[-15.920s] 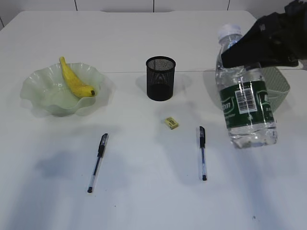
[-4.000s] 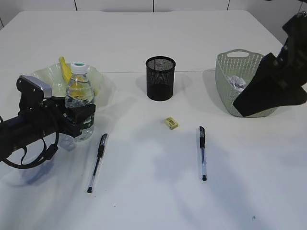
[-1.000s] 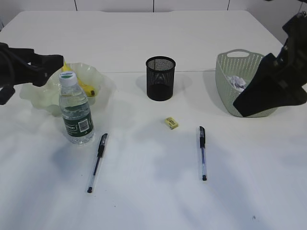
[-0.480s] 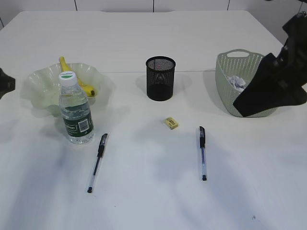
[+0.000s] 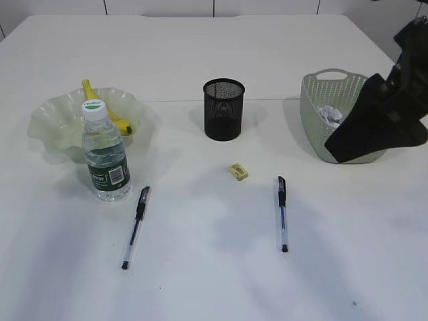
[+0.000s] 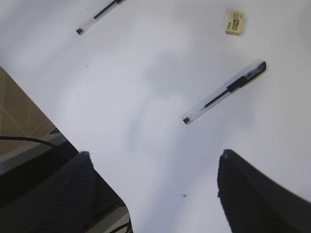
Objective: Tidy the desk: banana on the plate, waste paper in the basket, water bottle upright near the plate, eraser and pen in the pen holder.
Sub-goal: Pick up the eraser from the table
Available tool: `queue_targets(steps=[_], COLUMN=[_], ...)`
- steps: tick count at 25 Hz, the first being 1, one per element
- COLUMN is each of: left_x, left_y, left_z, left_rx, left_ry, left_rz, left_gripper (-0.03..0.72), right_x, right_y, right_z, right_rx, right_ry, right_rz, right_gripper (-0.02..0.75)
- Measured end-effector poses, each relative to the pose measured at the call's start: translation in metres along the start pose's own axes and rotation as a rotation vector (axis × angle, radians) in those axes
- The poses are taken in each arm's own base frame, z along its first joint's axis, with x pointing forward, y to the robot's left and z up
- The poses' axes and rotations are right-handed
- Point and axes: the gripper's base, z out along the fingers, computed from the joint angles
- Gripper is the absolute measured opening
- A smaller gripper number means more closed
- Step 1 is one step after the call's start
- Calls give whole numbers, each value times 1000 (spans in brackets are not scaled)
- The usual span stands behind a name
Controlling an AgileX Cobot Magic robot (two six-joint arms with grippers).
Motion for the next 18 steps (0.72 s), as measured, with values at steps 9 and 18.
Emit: queue_targets(steps=[9, 18], left_x=[5, 10], left_y=[-12, -16], left_z=[-28, -31], left_rx=[158, 204], left_ry=[334, 401], left_rz=[162, 144], left_gripper=[496, 496], right_x=[0, 0], right_y=[0, 0], right_z=[0, 0], right_rx=[0, 3], right_ry=[0, 1], right_rz=[37, 129], right_gripper=[588, 588])
